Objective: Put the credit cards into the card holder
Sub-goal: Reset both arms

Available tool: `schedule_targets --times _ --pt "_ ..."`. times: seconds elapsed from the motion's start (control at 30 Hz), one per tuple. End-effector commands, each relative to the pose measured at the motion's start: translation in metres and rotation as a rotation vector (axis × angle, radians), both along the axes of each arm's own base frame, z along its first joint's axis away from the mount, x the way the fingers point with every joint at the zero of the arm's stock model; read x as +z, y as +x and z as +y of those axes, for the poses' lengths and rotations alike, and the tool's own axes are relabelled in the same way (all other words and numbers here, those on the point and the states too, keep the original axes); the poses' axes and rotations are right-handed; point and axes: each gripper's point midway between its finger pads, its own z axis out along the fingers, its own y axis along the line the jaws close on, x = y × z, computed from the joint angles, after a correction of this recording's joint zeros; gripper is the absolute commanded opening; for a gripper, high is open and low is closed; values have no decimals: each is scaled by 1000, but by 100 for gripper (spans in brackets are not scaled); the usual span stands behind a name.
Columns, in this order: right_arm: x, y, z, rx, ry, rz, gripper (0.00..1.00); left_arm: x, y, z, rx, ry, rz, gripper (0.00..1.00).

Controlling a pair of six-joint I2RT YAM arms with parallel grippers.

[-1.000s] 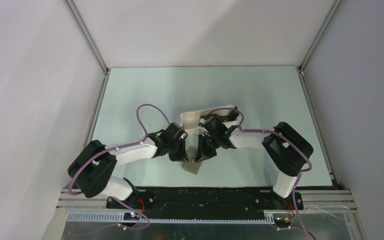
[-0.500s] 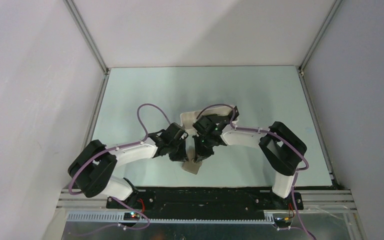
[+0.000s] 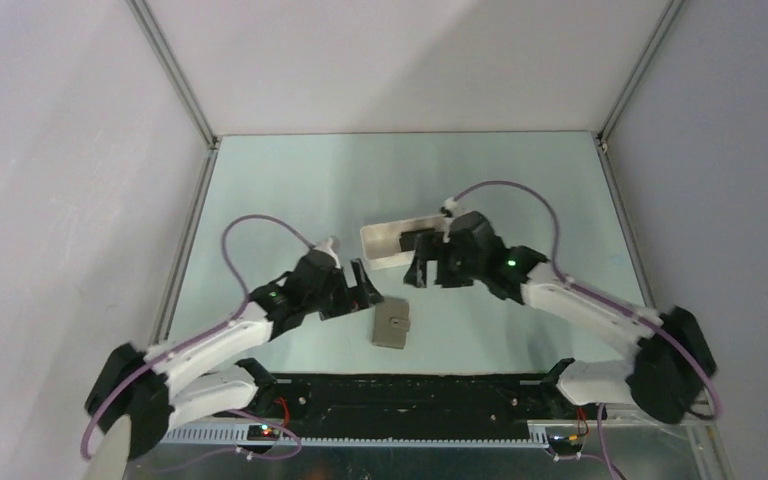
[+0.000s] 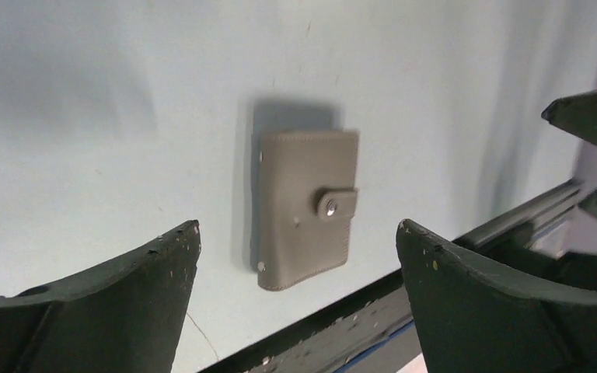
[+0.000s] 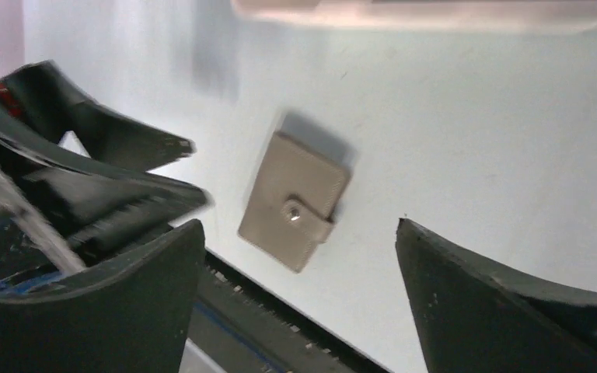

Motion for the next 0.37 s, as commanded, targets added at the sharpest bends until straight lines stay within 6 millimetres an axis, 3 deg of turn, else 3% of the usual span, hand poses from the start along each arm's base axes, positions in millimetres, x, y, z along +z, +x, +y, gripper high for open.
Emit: schedule_targets --times 0.0,0.13,0.27,0.33 --pt "15 23 -55 -145 5 -143 98 46 37 25 167 -119 -186 100" --pt "4 42 -125 -324 -90 -167 99 58 59 66 290 -131 -258 100" --pt "0 64 -198 -505 -204 -239 99 67 79 120 459 -66 -369 100" --pt "2 73 -220 -563 -210 -271 99 90 88 152 544 25 -500 100"
